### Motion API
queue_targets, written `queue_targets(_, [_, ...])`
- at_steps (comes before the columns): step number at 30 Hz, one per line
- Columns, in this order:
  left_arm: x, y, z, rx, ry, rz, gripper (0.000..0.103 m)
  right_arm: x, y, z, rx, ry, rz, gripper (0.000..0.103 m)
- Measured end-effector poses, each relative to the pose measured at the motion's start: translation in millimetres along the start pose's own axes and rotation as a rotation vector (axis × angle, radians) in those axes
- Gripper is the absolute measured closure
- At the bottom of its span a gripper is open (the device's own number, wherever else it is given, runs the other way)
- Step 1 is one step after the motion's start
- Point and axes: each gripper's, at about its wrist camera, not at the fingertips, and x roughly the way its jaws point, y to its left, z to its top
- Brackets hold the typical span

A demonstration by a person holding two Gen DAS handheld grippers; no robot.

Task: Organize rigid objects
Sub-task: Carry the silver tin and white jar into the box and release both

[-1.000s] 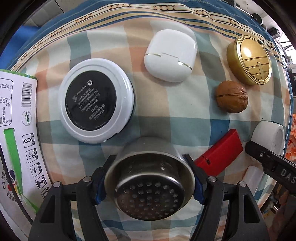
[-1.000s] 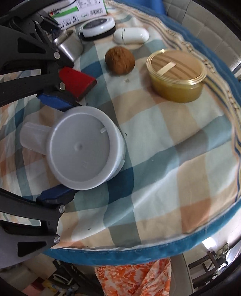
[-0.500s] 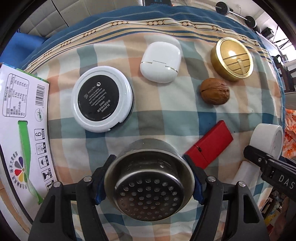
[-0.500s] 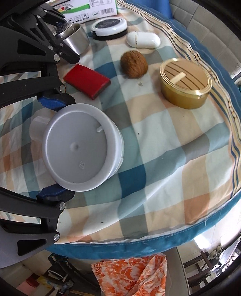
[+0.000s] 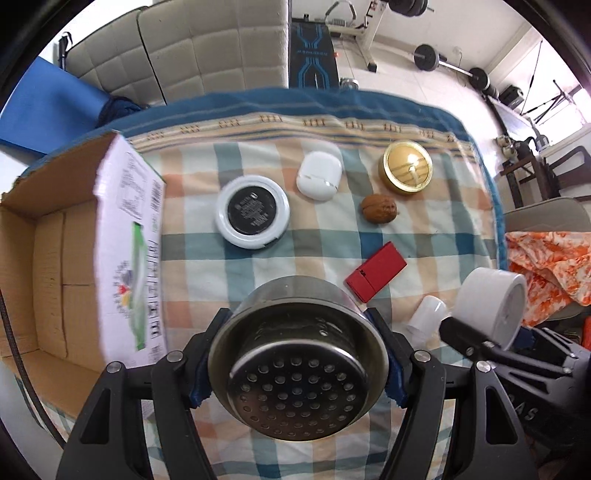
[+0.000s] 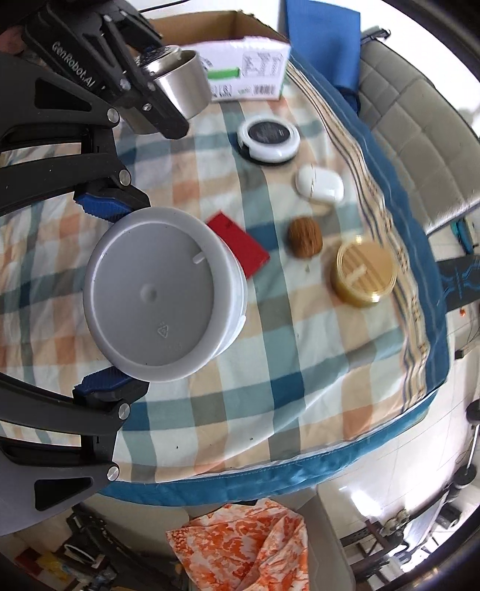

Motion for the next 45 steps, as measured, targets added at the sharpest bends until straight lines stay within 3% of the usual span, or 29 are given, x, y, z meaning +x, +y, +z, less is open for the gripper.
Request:
queue_targets(6, [-43, 50, 10, -0.018, -0.071, -0.009, 0.034, -38, 54, -20, -0.061, -0.058, 0.034, 0.036])
queue_targets(8, [-30, 64, 22, -0.023, -0.085, -0.006, 0.034, -45, 77, -23, -0.081, -0.071, 0.043, 0.036])
queue_targets(13, [-43, 124, 23, -0.017, -0.114, 0.01, 0.034, -50, 146, -25, -0.106, -0.095, 0.071, 0.036])
queue_targets(19, [-24, 193, 39, -0.067, -0.087, -0.015, 0.036, -37, 233, -23, -0.15, -0.094, 0.093, 0.036])
queue_targets(24, [29, 242, 56, -0.096, -0.026, -0.026, 0.039, 5, 289, -13, -0.176, -0.07, 0.061, 0.036])
queue_targets(26, [53, 258, 63, -0.096, 0.006, -0.022, 0.046, 23, 306, -10, -0.187, -0.049, 0.061, 0.035])
queue_targets(27, [63, 263, 66, -0.097, 0.017, -0.023, 0.071, 31, 314, -9, -0.197, -0.043, 0.052, 0.035])
queue_targets(28, [70, 269, 68, -0.1, 0.033, -0.045, 0.085, 38, 322, -7, -0.201, -0.046, 0.023, 0.035])
queue_targets(33, [93, 289, 78, -0.101, 0.056, -0.049, 0.085, 47, 340, 8, -0.221, -0.089, -0.043, 0.035])
queue_targets(40, [96, 304, 78, -0.137, 0.07, -0.086, 0.083, 34, 347, 23, -0.206, -0.129, -0.009, 0.036])
queue_targets(41, [95, 305, 78, -0.141, 0.071, -0.082, 0.083, 29, 351, 24, -0.211, -0.137, 0.008, 0.037])
queue_targets(42, [94, 306, 77, -0.14, 0.069, -0.078, 0.083, 26, 357, 25, -0.23, -0.138, 0.012, 0.065])
queue_targets(43, [94, 306, 75, -0.141, 0.068, -0.079, 0.083, 27, 364, 27, -0.251, -0.127, 0.009, 0.076])
queue_targets(45, [94, 310, 73, -0.15, 0.066, -0.082, 0.083, 35, 379, 31, -0.286, -0.11, 0.003, 0.077])
